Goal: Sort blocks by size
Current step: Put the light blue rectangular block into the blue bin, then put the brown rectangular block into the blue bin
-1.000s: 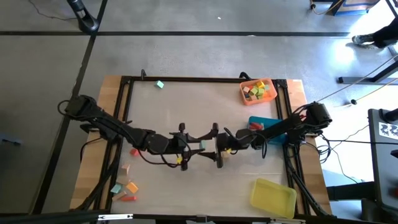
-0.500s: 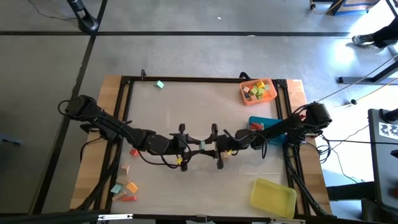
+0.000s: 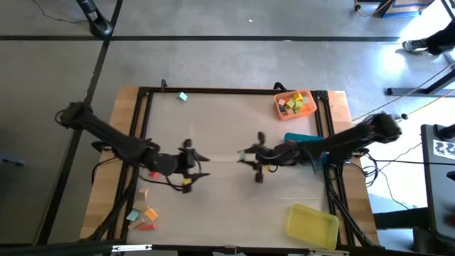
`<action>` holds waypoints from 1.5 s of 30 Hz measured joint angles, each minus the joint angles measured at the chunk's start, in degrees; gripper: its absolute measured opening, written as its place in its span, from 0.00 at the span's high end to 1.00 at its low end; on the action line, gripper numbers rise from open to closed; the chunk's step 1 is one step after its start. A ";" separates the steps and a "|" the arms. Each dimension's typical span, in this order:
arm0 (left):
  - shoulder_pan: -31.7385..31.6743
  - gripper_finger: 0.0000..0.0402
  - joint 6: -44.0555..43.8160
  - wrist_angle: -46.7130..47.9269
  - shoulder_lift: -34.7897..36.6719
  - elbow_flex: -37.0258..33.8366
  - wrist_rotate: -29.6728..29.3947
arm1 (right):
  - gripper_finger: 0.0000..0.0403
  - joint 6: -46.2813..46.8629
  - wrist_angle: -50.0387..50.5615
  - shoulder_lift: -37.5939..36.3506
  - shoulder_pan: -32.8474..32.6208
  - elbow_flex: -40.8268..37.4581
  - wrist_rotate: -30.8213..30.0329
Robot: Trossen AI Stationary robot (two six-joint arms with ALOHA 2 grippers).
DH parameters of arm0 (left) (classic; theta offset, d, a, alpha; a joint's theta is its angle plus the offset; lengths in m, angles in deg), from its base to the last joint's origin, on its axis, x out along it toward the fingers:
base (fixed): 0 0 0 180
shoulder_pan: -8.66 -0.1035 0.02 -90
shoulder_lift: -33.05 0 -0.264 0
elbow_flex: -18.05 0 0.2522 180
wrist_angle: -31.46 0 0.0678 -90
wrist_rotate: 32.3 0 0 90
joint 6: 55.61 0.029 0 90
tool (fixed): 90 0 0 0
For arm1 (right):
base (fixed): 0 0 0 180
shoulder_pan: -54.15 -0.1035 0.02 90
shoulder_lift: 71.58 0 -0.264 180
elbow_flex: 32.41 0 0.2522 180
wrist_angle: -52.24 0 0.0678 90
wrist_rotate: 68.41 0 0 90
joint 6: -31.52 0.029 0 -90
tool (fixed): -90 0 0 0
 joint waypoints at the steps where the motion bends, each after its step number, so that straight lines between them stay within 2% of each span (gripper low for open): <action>1: 0.94 0.44 -3.90 6.17 1.74 0.00 0.01 | 0.68 2.02 6.14 -2.40 -0.23 0.00 -2.86; 5: 5.41 0.43 -22.96 27.23 5.72 0.00 0.77 | 0.68 15.35 30.42 -11.59 -1.46 0.00 -11.77; 9: 9.81 0.43 -39.30 42.52 5.38 -0.02 3.70 | 0.68 33.94 53.40 -17.74 -1.70 0.00 -14.48; 13: 12.87 0.43 -49.14 50.55 4.02 -0.05 3.94 | 0.68 52.73 73.37 -18.90 -1.67 -0.02 -14.37; 16: 14.10 0.43 -50.71 52.05 3.41 -0.07 3.93 | 0.68 62.97 82.81 -18.40 -1.67 -0.90 -11.82; 20: 14.57 0.43 -49.94 51.92 3.28 -0.07 3.93 | 0.68 67.96 85.00 -18.02 -1.67 -3.40 -7.68; 24: 14.54 0.43 -49.91 51.92 3.28 -0.07 3.89 | 0.67 69.43 84.78 -17.98 -1.67 -5.78 -6.74; 26: 14.56 0.43 -49.78 51.91 3.28 -0.07 3.89 | 0.60 69.93 84.54 -17.98 -1.67 -6.47 -6.77; 28: 14.56 0.43 -49.53 52.09 3.28 -0.07 4.89 | 0.48 70.17 83.65 -17.98 -1.67 -6.77 -6.78; 32: 14.62 0.43 -53.45 52.22 3.28 -0.07 12.41 | 0.26 69.46 83.49 -17.98 -1.67 -6.80 -5.95; 35: 16.15 0.43 -59.14 52.03 3.28 -0.07 18.32 | 0.16 69.36 83.25 -17.98 -1.67 -6.80 -5.85; 39: 19.85 0.43 -62.18 49.57 2.88 -0.07 21.52 | 0.10 69.02 82.74 -17.98 -1.67 -6.82 -7.49; 45: 25.56 0.43 -71.47 47.50 1.26 -0.07 23.55 | 0.09 67.85 82.36 -17.98 -1.67 -6.82 -7.91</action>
